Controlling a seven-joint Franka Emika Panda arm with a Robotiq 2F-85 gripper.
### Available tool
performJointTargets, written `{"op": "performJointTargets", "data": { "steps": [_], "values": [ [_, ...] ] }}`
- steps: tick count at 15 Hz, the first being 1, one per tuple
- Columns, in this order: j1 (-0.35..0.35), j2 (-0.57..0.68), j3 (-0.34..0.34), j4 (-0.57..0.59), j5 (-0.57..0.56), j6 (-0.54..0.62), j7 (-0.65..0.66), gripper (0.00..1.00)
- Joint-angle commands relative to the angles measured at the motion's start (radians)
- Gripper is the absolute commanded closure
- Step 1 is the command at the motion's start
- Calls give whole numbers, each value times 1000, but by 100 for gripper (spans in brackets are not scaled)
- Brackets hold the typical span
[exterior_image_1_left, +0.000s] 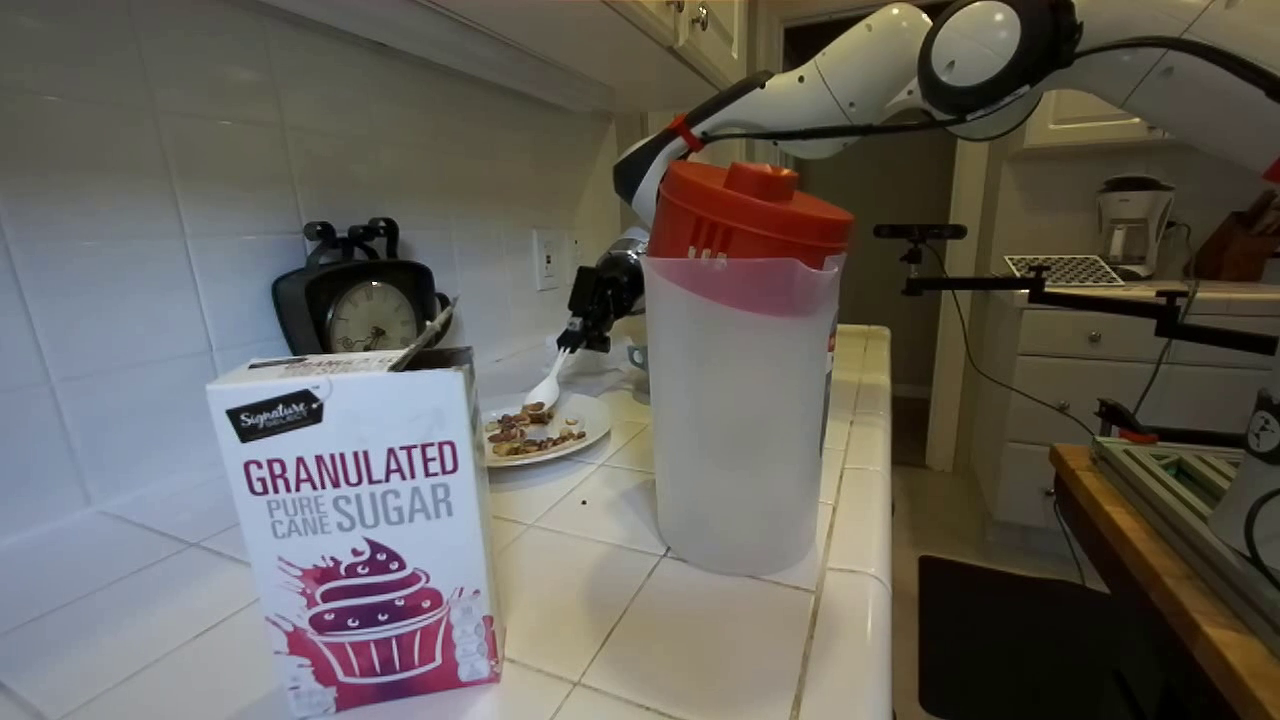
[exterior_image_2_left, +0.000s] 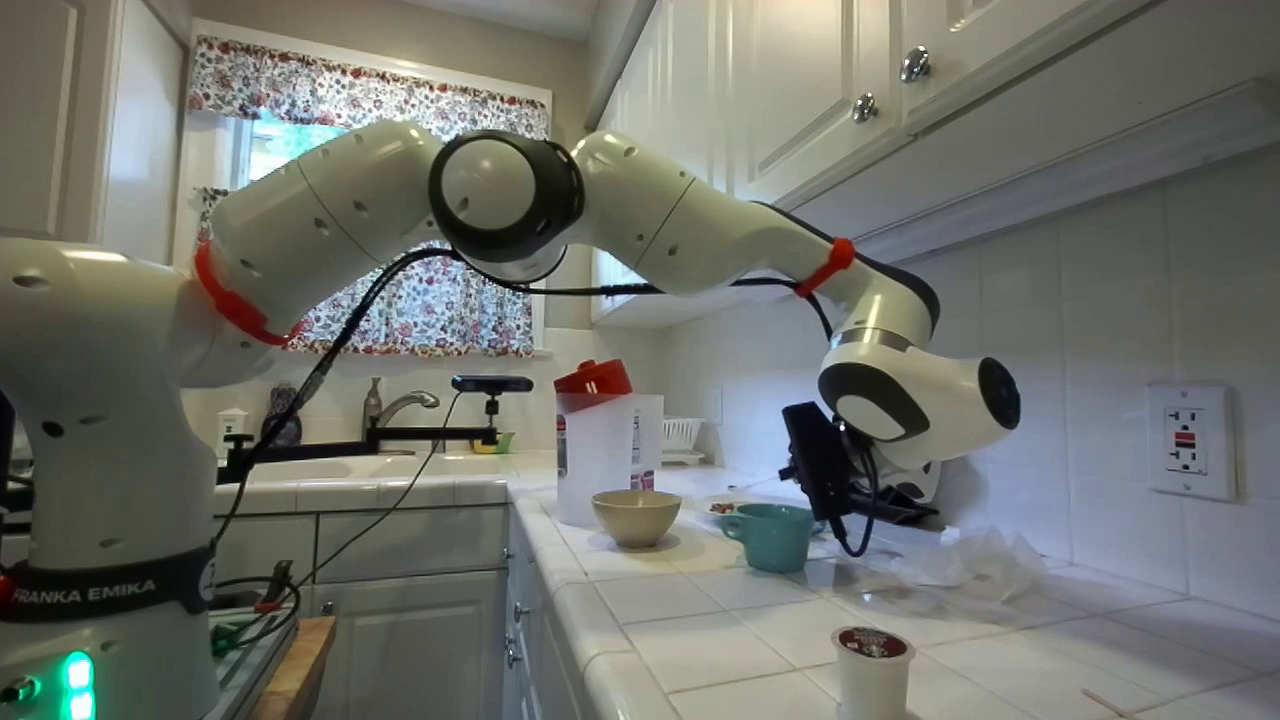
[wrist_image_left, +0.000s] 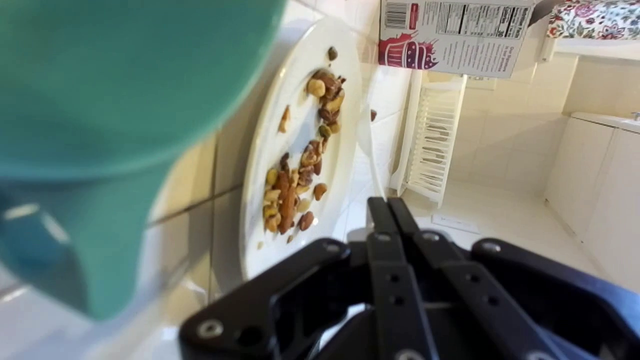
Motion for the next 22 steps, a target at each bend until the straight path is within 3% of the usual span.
{"op": "performJointTargets", "data": {
  "steps": [1,10,22],
  "values": [
    [-19,0,4,16,29,-23,-36,99],
    [-61,-92,-11,-111,73,12,-129,99],
    [-23,-313,-97,-500,195,49,-324,99]
  ]
}}
